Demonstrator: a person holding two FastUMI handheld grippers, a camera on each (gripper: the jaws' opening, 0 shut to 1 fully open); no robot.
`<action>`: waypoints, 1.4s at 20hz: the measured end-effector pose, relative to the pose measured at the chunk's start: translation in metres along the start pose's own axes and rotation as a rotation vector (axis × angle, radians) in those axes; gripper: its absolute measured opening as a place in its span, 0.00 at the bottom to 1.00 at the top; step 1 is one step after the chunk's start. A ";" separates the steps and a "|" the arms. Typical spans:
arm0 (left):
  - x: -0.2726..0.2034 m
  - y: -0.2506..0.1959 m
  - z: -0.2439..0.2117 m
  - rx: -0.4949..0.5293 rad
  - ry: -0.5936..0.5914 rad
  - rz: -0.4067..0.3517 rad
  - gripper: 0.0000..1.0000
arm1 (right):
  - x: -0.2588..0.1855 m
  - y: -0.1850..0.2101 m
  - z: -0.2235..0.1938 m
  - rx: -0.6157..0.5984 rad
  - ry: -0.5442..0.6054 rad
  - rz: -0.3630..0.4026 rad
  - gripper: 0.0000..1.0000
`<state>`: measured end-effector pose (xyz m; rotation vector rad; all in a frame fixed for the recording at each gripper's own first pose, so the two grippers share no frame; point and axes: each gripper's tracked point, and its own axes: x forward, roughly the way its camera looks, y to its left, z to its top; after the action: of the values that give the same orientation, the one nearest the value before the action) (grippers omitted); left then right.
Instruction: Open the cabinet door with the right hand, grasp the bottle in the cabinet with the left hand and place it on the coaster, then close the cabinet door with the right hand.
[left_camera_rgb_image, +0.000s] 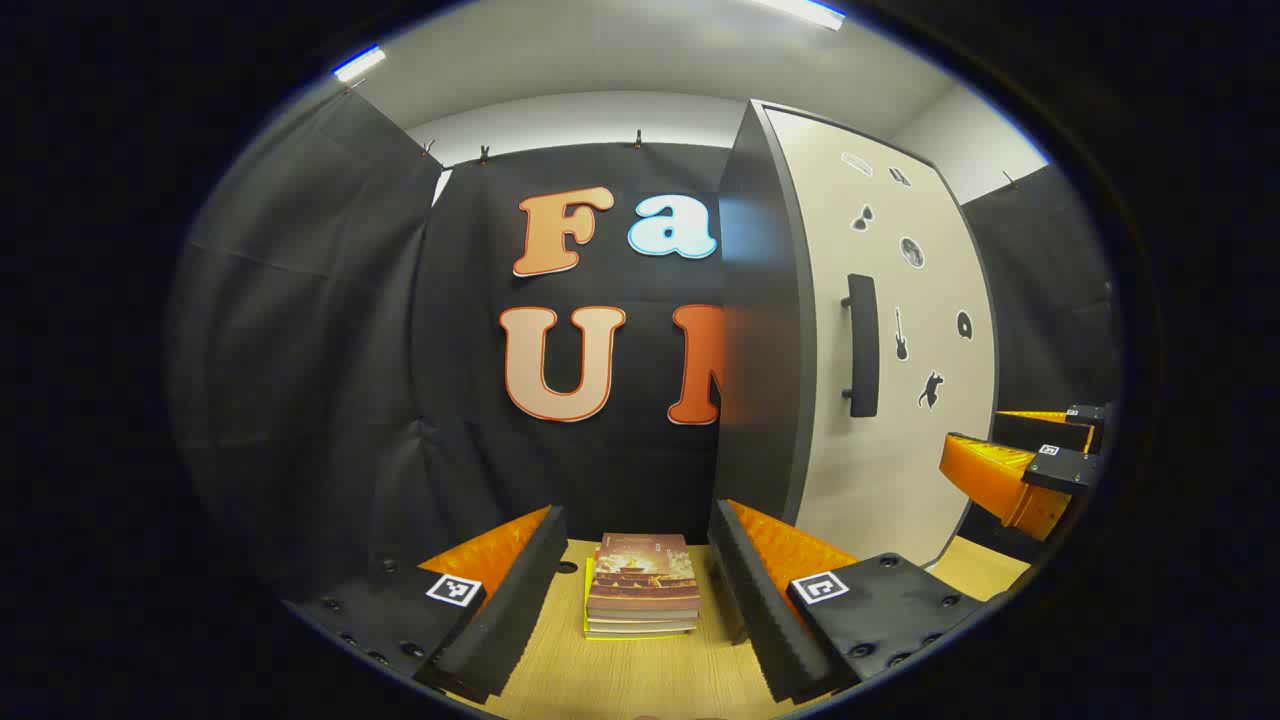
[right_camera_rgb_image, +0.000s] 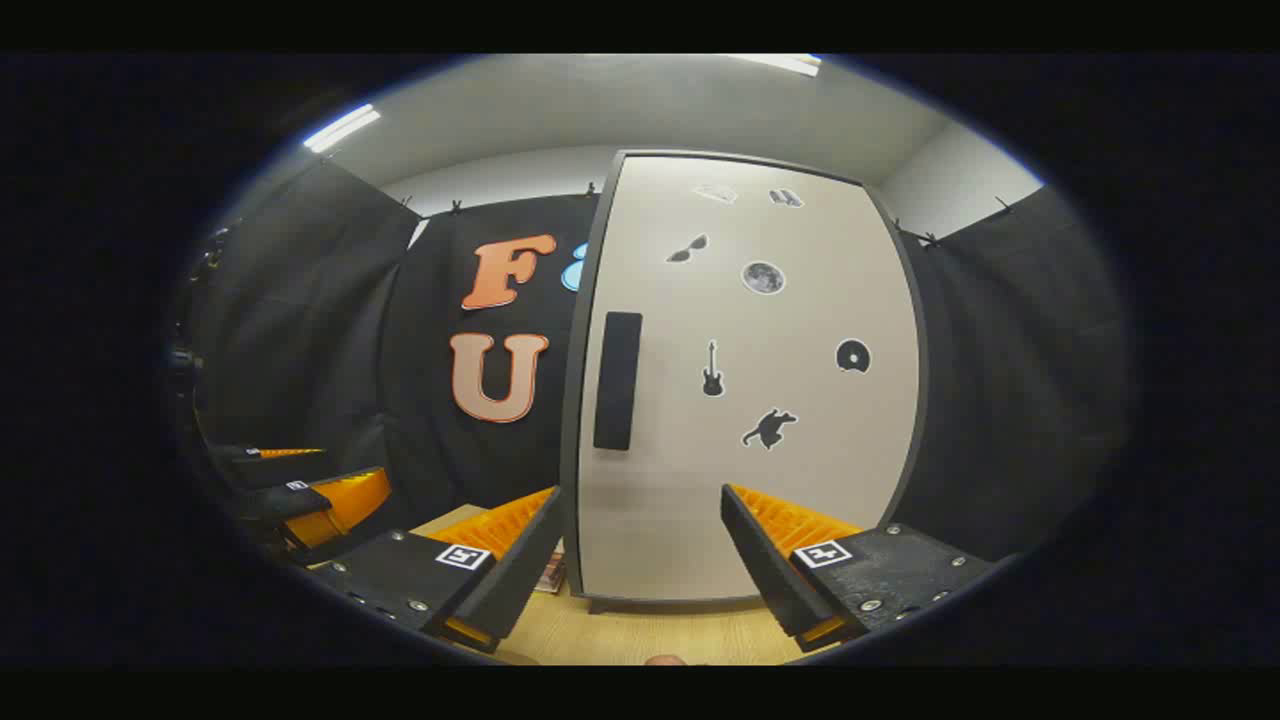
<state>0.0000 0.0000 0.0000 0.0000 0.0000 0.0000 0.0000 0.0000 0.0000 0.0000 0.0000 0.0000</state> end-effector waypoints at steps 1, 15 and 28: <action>0.000 0.000 0.002 0.001 -0.005 0.000 0.96 | 0.001 0.000 0.000 -0.002 0.001 -0.002 0.95; 0.012 -0.013 0.004 0.005 -0.009 -0.016 0.97 | 0.016 -0.006 0.001 0.028 0.005 0.006 0.95; 0.020 0.015 -0.012 0.012 0.026 0.032 0.99 | 0.092 0.014 0.029 0.052 -0.016 0.026 0.91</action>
<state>0.0196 0.0146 -0.0124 0.0116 0.0258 0.0316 0.0921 0.0145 0.0290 0.0516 -0.0164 0.0262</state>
